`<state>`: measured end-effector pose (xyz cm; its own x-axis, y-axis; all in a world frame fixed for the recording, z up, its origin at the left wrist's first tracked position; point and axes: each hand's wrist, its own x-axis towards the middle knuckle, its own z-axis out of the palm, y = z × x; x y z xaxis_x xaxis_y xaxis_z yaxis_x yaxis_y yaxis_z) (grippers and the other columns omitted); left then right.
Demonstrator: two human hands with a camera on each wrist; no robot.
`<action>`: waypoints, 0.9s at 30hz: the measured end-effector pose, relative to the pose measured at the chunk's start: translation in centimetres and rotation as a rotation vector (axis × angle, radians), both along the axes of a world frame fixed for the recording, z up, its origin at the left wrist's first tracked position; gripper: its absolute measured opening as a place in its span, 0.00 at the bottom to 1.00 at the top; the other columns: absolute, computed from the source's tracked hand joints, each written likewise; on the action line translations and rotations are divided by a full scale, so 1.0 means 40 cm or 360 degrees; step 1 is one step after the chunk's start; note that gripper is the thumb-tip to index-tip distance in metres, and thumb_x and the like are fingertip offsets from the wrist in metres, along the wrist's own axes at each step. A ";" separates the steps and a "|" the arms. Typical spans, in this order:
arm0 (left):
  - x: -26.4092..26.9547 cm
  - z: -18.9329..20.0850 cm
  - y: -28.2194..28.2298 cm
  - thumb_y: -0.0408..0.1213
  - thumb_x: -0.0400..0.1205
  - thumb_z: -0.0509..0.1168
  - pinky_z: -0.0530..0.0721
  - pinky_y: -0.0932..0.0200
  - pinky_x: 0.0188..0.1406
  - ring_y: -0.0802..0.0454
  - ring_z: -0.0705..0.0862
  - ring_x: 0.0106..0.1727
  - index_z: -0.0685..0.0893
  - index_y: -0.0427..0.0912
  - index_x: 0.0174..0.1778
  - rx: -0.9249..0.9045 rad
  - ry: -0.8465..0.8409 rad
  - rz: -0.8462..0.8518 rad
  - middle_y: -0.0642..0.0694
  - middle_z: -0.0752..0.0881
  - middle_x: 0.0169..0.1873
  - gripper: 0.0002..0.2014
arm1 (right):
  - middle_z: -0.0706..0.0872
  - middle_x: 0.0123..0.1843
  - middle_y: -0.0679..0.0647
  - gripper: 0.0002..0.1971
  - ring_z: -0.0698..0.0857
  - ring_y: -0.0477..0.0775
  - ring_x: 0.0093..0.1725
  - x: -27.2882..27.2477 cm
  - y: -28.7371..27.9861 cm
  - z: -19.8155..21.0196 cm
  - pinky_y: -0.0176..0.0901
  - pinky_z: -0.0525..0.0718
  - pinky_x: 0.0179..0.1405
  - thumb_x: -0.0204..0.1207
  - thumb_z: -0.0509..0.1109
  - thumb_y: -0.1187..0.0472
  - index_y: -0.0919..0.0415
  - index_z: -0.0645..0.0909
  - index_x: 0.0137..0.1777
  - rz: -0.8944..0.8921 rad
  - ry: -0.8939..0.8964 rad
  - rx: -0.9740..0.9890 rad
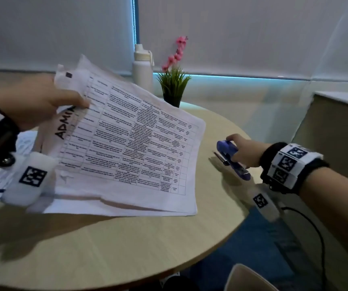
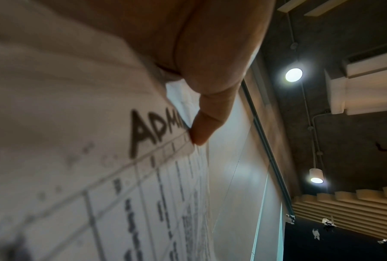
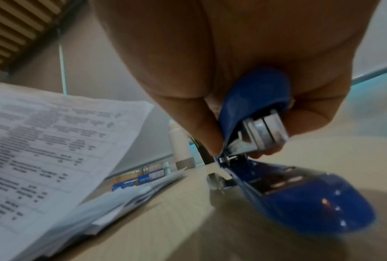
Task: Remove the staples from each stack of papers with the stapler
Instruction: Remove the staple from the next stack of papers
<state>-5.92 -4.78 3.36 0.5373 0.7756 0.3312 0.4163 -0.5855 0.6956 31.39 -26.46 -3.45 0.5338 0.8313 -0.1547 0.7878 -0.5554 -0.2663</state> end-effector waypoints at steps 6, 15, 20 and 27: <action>0.050 0.040 -0.140 0.45 0.60 0.82 0.87 0.65 0.29 0.53 0.91 0.33 0.90 0.39 0.37 -0.0401 -0.0365 -0.0392 0.46 0.92 0.35 0.17 | 0.79 0.62 0.61 0.31 0.78 0.60 0.55 -0.006 0.020 -0.020 0.44 0.75 0.52 0.78 0.64 0.59 0.55 0.57 0.79 -0.0027 -0.0118 -0.0228; 0.085 0.135 -0.182 0.35 0.56 0.81 0.85 0.67 0.33 0.55 0.91 0.35 0.92 0.43 0.36 -0.0315 -0.0225 -0.0579 0.48 0.92 0.36 0.13 | 0.88 0.59 0.50 0.36 0.86 0.49 0.60 -0.196 0.051 0.258 0.56 0.80 0.66 0.51 0.82 0.41 0.49 0.78 0.61 0.0825 0.0817 0.0879; 0.114 0.179 -0.219 0.32 0.75 0.74 0.84 0.63 0.46 0.64 0.88 0.45 0.85 0.51 0.49 0.0202 -0.0367 -0.0321 0.56 0.91 0.43 0.11 | 0.92 0.37 0.45 0.08 0.89 0.49 0.39 -0.249 0.092 0.254 0.59 0.86 0.53 0.70 0.76 0.66 0.52 0.86 0.35 0.0864 0.0633 0.0974; 0.044 0.098 -0.203 0.47 0.68 0.80 0.62 0.54 0.77 0.51 0.61 0.80 0.55 0.51 0.82 0.0438 -0.0698 0.0489 0.46 0.60 0.81 0.51 | 0.92 0.40 0.55 0.25 0.91 0.52 0.39 -0.220 0.008 0.194 0.42 0.88 0.37 0.43 0.86 0.49 0.60 0.90 0.40 0.0633 0.1511 0.1716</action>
